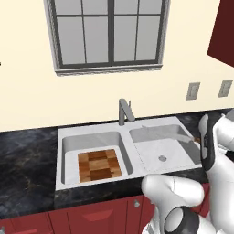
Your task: Move the cutting board and knife to the sink. Then move spray from the cabinet to the counter.
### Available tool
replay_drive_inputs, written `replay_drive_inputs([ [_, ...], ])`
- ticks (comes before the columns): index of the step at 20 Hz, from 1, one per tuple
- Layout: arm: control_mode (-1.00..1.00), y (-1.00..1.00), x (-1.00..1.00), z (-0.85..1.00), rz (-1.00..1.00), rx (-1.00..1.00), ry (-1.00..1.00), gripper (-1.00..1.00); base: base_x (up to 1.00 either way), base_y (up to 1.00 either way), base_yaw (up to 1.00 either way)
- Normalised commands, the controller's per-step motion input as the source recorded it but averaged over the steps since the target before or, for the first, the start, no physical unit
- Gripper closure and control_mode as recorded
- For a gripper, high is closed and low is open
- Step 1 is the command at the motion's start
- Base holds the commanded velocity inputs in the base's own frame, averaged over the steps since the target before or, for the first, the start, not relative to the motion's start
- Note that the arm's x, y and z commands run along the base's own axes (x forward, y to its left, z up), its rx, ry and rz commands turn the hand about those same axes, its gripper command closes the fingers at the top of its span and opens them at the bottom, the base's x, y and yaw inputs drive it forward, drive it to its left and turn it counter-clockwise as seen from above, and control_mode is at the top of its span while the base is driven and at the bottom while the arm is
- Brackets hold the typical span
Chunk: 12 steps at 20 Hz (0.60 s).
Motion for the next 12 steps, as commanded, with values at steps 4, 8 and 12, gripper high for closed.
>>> replay_drive_inputs([
  [4,-1.0,-0.23,0.47,-0.15,-0.01,0.0,0.0,1.0,0.0,0.0,0.0],
  [8,-1.0,-0.24,0.35,-0.21,-0.02,0.0,0.0,1.0,0.0,0.0,0.0],
  [12,-1.0,-0.1,0.32,-0.21,-0.06,0.0,0.0,1.0,0.0,0.0,0.0],
])
